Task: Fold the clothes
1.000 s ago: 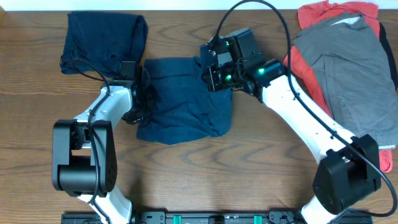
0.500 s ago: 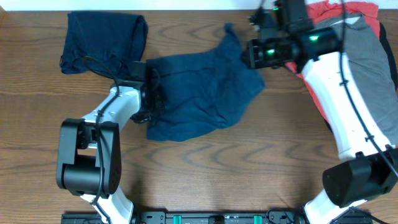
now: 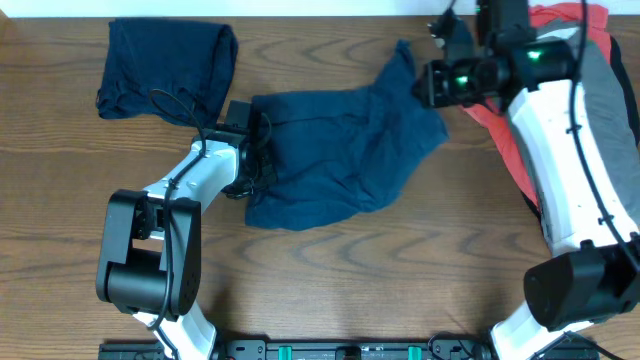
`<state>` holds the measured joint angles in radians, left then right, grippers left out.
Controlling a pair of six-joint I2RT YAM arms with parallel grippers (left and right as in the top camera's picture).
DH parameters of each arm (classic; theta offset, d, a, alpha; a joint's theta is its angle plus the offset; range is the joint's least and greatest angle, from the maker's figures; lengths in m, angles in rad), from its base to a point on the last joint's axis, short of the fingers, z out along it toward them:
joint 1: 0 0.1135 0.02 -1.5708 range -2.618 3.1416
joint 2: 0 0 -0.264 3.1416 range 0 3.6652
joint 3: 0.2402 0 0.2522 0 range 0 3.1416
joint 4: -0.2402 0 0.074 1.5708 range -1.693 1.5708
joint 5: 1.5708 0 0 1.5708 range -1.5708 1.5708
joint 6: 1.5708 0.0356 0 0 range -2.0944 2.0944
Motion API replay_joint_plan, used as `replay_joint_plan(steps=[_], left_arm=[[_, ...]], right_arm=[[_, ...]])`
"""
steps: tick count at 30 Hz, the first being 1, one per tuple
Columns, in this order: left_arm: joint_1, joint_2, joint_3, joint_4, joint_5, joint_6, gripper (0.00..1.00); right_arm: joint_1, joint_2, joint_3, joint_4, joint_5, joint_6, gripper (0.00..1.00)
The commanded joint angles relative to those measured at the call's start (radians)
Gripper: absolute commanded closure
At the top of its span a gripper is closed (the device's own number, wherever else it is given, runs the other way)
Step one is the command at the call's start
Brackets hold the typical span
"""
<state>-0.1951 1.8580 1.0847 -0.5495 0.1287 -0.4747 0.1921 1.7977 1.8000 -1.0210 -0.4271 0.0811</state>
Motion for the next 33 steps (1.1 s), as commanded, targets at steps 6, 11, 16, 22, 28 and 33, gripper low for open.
replay_joint_plan(steps=[6, 11, 16, 22, 28, 33], left_arm=[[-0.009, 0.04, -0.04, -0.01, 0.017, -0.01, 0.94], [-0.009, 0.04, -0.04, -0.01, 0.017, -0.009, 0.94], [-0.008, 0.04, -0.04, -0.018, 0.012, -0.005, 0.94], [0.009, 0.03, -0.039, -0.042, 0.014, -0.006, 0.94], [0.073, -0.079, -0.016, -0.17, 0.021, -0.006, 0.94], [0.124, -0.237, -0.012, -0.241, 0.021, 0.003, 0.93]], right_arm=[[0.245, 0.056, 0.019, 0.182, 0.006, 0.126, 0.99], [0.363, 0.167, 0.019, 0.311, 0.019, 0.187, 0.99], [0.423, 0.249, 0.019, 0.397, 0.056, 0.243, 0.99], [0.43, 0.26, 0.019, 0.423, 0.056, 0.249, 0.99], [0.437, 0.26, 0.019, 0.427, 0.056, 0.248, 0.99], [0.45, 0.26, 0.019, 0.446, 0.055, 0.248, 0.99]])
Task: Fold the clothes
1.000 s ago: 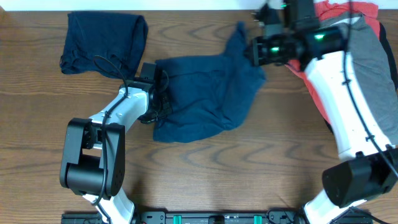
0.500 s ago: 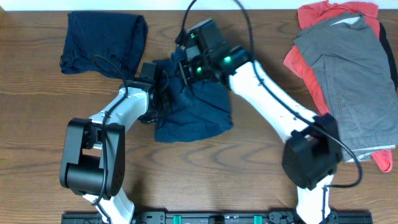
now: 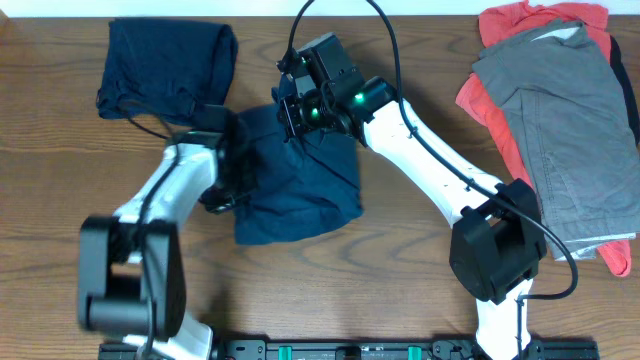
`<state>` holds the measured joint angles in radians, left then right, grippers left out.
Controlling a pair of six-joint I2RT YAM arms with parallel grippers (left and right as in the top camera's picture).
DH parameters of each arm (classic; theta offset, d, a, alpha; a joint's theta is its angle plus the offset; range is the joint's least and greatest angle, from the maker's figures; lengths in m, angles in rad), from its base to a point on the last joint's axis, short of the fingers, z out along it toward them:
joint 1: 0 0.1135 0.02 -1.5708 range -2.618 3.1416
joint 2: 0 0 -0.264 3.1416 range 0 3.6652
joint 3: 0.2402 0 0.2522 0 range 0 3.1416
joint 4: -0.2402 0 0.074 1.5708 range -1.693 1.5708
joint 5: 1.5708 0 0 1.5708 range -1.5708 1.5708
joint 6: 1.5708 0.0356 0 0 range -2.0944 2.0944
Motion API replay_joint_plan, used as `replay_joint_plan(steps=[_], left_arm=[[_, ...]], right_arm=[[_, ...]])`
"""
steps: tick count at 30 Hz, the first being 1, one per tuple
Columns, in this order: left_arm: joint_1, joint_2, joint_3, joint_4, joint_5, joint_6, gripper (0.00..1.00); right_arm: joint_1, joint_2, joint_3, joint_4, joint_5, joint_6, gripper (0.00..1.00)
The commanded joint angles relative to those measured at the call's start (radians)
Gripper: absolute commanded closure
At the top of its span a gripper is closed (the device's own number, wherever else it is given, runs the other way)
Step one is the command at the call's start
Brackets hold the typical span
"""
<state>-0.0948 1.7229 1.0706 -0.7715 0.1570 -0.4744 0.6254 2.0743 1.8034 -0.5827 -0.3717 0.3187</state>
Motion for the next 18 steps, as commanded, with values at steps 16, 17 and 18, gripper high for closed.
replay_joint_plan(steps=[16, 17, 18], left_arm=[[0.107, -0.266, 0.01, -0.028, -0.011, 0.024, 0.61], [0.139, -0.275, 0.015, -0.028, -0.011, 0.023, 0.6], [0.166, -0.285, 0.018, -0.028, -0.011, 0.02, 0.61]], right_arm=[[0.038, -0.017, 0.015, 0.075, -0.108, 0.01, 0.99], [0.048, -0.017, 0.015, 0.076, -0.108, 0.01, 0.99], [0.058, -0.017, 0.015, 0.078, -0.107, 0.007, 0.99]])
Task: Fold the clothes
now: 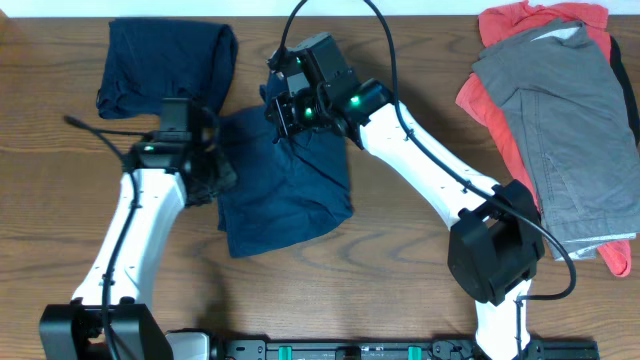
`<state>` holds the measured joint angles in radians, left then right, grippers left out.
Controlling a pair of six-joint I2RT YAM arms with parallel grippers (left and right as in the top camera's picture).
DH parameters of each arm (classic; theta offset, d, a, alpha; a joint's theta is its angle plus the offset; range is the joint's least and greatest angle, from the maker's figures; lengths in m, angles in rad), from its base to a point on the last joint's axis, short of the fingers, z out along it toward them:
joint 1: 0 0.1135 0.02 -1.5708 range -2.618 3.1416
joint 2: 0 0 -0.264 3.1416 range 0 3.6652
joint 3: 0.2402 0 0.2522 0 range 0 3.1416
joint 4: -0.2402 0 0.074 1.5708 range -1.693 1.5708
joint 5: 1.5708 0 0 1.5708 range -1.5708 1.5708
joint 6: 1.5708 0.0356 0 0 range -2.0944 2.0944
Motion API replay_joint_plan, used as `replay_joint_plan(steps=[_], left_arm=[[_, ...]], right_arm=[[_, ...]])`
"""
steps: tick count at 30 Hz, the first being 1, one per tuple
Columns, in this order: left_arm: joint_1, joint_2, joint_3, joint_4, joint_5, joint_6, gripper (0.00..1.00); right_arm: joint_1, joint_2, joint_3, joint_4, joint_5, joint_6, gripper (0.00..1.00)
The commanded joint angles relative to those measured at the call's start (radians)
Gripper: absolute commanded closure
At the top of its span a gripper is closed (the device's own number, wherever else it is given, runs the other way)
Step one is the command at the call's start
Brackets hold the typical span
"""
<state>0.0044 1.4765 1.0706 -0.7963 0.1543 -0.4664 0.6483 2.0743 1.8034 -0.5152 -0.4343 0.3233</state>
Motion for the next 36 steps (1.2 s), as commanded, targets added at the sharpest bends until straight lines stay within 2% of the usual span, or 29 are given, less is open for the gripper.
replay_joint_plan(steps=[1, 6, 11, 12, 14, 16, 21, 27, 30, 33, 36], left_arm=[[0.113, -0.052, 0.023, -0.003, -0.008, 0.012, 0.6], [0.288, -0.08, 0.025, 0.003, -0.002, 0.023, 0.59], [0.341, -0.056, 0.024, -0.008, 0.037, 0.055, 0.59], [0.341, -0.05, 0.024, -0.007, 0.037, 0.055, 0.6], [0.341, -0.045, 0.024, -0.007, 0.037, 0.055, 0.6], [0.341, -0.042, 0.024, -0.004, 0.037, 0.063, 0.6], [0.337, -0.039, 0.021, -0.004, 0.037, 0.068, 0.6], [0.269, -0.029, -0.008, -0.006, 0.041, 0.12, 0.57], [0.209, 0.004, -0.019, 0.007, 0.048, 0.145, 0.46], [0.156, 0.062, -0.019, 0.027, 0.048, 0.16, 0.28], [0.142, 0.126, -0.019, 0.036, 0.05, 0.158, 0.15]], right_arm=[[0.053, -0.016, 0.015, 0.015, -0.044, -0.006, 0.99], [0.143, 0.012, 0.015, 0.03, 0.012, -0.039, 0.99], [0.233, 0.11, 0.015, 0.061, 0.054, -0.074, 0.97], [0.247, 0.129, 0.015, 0.072, 0.053, -0.082, 0.78], [0.262, 0.147, 0.015, 0.083, 0.036, -0.106, 0.31], [0.268, 0.146, 0.016, 0.084, 0.022, -0.137, 0.01], [0.227, 0.092, 0.07, 0.015, 0.028, -0.157, 0.01], [0.063, -0.054, 0.174, -0.212, 0.153, -0.157, 0.01], [-0.043, -0.114, 0.187, -0.295, 0.177, -0.172, 0.01], [-0.15, -0.141, 0.187, -0.379, 0.176, -0.172, 0.01], [-0.225, -0.142, 0.186, -0.46, 0.176, -0.174, 0.01]])
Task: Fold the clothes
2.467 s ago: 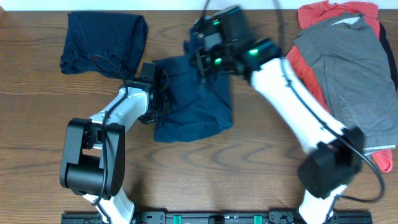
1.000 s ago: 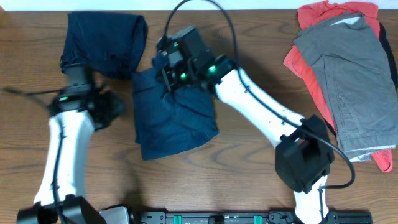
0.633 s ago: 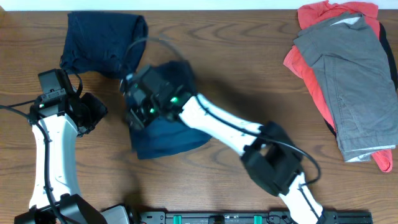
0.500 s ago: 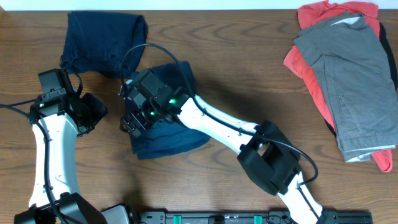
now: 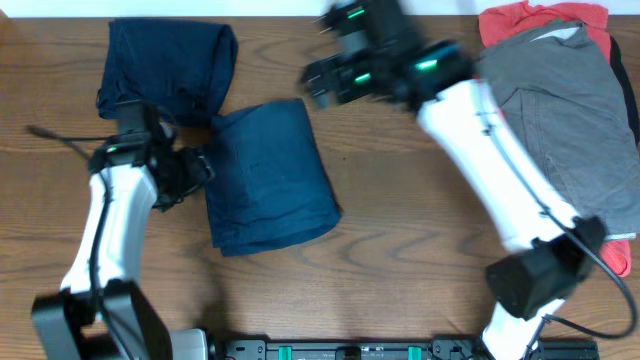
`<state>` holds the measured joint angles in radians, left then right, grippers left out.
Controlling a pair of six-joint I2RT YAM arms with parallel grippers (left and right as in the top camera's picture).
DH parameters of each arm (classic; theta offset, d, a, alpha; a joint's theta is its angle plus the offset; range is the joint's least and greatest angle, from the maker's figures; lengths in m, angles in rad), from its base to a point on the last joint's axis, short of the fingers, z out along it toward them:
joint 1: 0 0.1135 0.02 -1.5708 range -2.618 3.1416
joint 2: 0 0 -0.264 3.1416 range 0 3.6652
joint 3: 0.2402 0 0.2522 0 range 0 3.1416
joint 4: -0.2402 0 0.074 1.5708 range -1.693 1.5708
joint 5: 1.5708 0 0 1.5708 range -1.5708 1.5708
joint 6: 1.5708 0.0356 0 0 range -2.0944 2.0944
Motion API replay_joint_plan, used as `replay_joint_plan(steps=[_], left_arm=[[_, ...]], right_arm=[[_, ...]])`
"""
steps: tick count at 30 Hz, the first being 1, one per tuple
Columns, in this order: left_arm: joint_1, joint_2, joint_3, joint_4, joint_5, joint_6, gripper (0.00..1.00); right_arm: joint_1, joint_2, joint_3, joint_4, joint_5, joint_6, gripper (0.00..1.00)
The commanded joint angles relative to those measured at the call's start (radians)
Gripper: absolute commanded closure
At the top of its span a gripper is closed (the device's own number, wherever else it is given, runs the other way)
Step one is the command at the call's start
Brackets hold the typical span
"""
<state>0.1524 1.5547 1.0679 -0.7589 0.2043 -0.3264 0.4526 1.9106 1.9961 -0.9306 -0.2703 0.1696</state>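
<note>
A navy garment (image 5: pixel 270 178) lies folded into a rough rectangle left of the table's middle. My left gripper (image 5: pixel 198 168) is at its left edge and looks shut on the cloth there. My right gripper (image 5: pixel 314 84) is blurred and hangs above bare wood just past the garment's upper right corner. It is clear of the cloth, with its fingers apart and nothing between them. A second navy garment (image 5: pixel 165 62) lies folded at the back left.
A pile of grey clothes (image 5: pixel 555 130) on red clothes (image 5: pixel 500 25) fills the right side, reaching the back edge. The right arm (image 5: pixel 490 150) stretches diagonally across the right half. Bare wood shows in front of the navy garment.
My right gripper has let go of the navy garment's top edge and now sits up and to the right of it. The garment lies flatter and slightly further left, with my left gripper still at its edge.
The navy garment first lay spread out, my right gripper lifting its right end and my left at its left edge. Then the right end was over the left half, both grippers on the cloth. Now it lies folded in half, and only my left gripper remains on it.
</note>
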Motion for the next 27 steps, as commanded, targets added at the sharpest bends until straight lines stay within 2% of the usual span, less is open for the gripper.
replay_joint_plan(steps=[1, 6, 12, 21, 23, 25, 27], left_arm=[[-0.004, 0.07, -0.017, 0.001, 0.02, 0.019, 0.12], [0.029, 0.183, -0.017, 0.031, 0.246, 0.018, 0.08], [0.028, 0.286, -0.017, 0.073, 0.347, 0.013, 0.07], [-0.037, 0.365, -0.017, 0.171, 0.341, 0.008, 0.07], [-0.062, 0.393, -0.017, 0.198, 0.292, 0.008, 0.08], [-0.087, 0.423, -0.017, 0.216, 0.235, 0.007, 0.12], [-0.114, 0.46, -0.017, 0.24, 0.183, 0.008, 0.22]], right_arm=[[-0.049, 0.022, -0.009, -0.066, 0.012, -0.028, 0.01], [-0.116, 0.022, -0.012, -0.128, 0.012, -0.063, 0.01], [-0.133, 0.022, -0.012, -0.128, 0.027, -0.071, 0.01], [-0.134, 0.022, -0.012, -0.126, 0.061, -0.071, 0.01], [-0.134, 0.022, -0.012, -0.125, 0.061, -0.071, 0.01], [-0.134, 0.022, -0.012, -0.124, 0.061, -0.071, 0.01], [-0.134, 0.022, -0.012, -0.124, 0.061, -0.071, 0.01]])
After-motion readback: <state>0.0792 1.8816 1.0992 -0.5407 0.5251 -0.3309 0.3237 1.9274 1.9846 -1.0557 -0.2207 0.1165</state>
